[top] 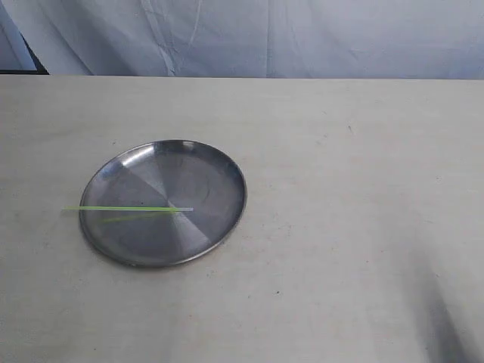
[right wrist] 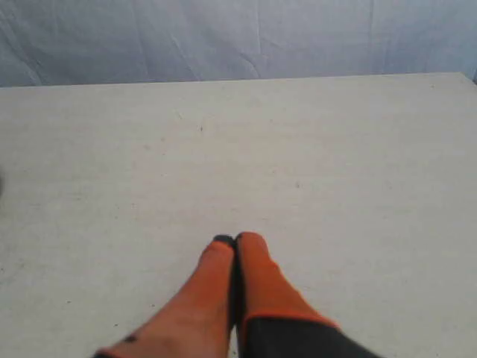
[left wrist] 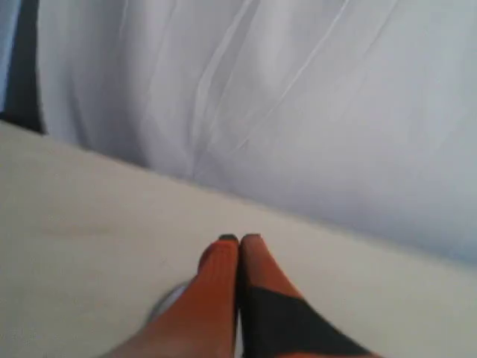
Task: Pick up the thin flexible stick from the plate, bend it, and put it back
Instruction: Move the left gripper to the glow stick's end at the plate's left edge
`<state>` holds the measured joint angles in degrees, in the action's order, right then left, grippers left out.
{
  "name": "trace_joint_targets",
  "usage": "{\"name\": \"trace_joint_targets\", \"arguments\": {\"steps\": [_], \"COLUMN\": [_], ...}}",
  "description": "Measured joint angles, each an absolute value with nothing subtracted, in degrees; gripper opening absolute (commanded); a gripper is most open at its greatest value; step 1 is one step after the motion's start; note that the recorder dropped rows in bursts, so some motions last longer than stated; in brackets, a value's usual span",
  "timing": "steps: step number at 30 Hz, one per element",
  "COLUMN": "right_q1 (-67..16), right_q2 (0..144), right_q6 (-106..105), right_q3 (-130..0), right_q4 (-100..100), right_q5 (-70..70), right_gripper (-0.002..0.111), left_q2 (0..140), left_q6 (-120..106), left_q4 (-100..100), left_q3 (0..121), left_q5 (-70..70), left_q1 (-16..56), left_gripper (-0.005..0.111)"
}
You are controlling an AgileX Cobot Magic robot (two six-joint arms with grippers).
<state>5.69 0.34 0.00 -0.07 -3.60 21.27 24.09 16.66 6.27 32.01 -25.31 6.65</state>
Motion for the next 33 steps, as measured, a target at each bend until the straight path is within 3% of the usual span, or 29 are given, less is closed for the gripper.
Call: {"name": "trace_joint_targets", "arguments": {"steps": [4, 6, 14, 16, 23, 33], "right_q1": [5.7, 5.7, 5.7, 5.7, 5.7, 5.7], "right_q2": [0.3, 0.3, 0.3, 0.3, 0.3, 0.3], "right_q6": [0.0, 0.0, 0.0, 0.0, 0.0, 0.0], "right_q3": [-0.1, -0.1, -0.1, -0.1, -0.1, -0.1], "right_q4": [-3.6, -3.6, -3.6, -3.6, -3.6, -3.6], "right_q5": [21.3, 21.3, 21.3, 21.3, 21.3, 21.3], "right_gripper": [0.001, 0.001, 0.001, 0.001, 0.001, 0.001], "left_q2": [45.3, 54.0, 77.1, 81.5, 91.4, 98.9], "left_q6": [-4.0, -12.2, -41.8, -50.4, -66.4, -70.7], "left_q4": [1.1, 0.4, 2.2, 4.8, 6.2, 3.1], "left_q3": [50.3, 56.9, 63.7, 63.7, 62.7, 58.1], "left_q5": [-49.1, -55.5, -59.2, -59.5, -57.7, -45.3], "left_q1": [6.7, 6.7, 6.7, 6.8, 6.8, 6.8], "left_gripper": [0.001, 0.007, 0.061, 0.068, 0.068, 0.068]}}
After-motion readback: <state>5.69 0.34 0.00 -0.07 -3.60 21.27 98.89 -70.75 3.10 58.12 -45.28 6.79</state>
